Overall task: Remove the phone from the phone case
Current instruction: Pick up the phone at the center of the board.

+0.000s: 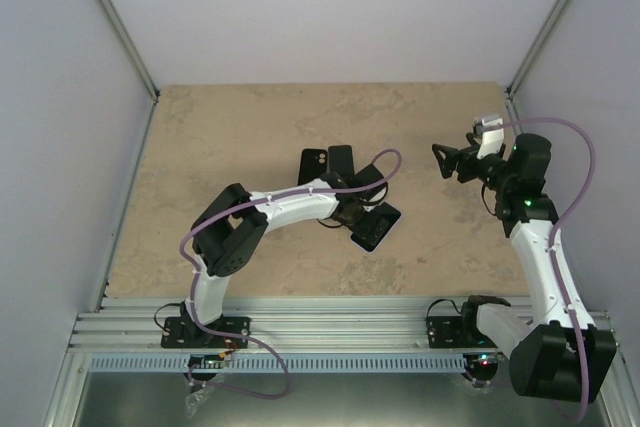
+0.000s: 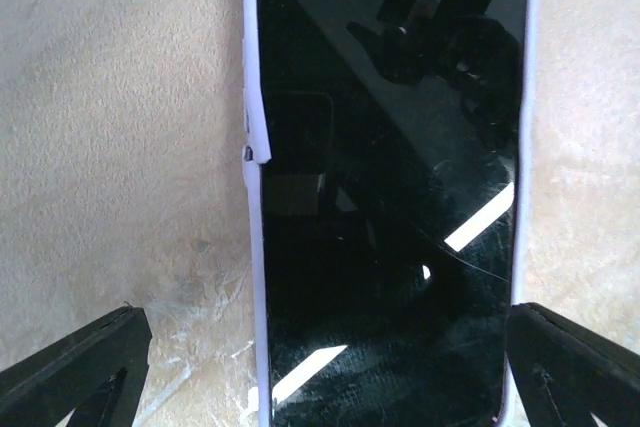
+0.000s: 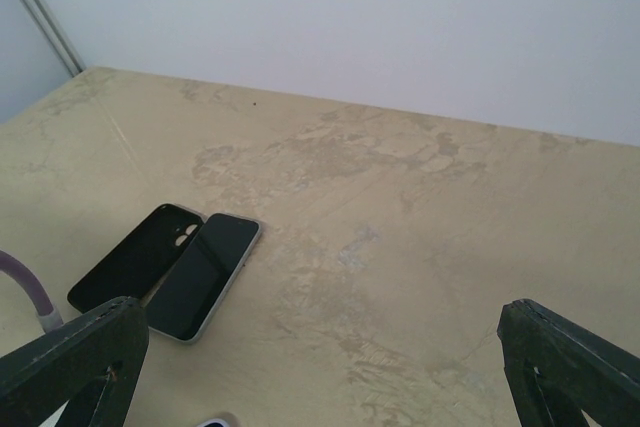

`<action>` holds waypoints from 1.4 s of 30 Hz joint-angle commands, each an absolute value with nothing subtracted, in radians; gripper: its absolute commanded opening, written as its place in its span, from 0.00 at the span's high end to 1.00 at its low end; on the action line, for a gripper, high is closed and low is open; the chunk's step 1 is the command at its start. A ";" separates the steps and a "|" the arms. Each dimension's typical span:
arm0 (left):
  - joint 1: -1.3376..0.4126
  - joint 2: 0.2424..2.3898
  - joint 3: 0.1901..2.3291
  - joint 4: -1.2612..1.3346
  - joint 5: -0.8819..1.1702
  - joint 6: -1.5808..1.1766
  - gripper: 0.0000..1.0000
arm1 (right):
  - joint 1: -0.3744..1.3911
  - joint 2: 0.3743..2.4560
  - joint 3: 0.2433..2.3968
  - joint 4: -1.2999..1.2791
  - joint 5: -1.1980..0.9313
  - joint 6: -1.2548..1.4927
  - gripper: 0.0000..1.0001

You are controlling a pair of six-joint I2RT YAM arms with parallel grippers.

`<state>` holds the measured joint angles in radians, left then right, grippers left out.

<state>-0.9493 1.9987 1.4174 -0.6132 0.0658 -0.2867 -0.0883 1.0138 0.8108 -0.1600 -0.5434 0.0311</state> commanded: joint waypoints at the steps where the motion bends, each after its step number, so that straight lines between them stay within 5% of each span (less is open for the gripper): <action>1: -0.967 2.029 1.445 -0.590 0.006 -0.321 0.00 | -0.095 1.026 0.805 -0.134 -0.568 0.048 0.02; 25: -1.043 2.140 1.429 -0.558 -0.113 -0.334 0.02 | -0.094 1.026 0.791 -0.120 -0.572 0.045 0.02; 42: -1.028 2.126 1.489 -0.612 -0.274 -0.328 0.39 | -0.094 1.043 0.811 -0.131 -0.571 0.054 0.02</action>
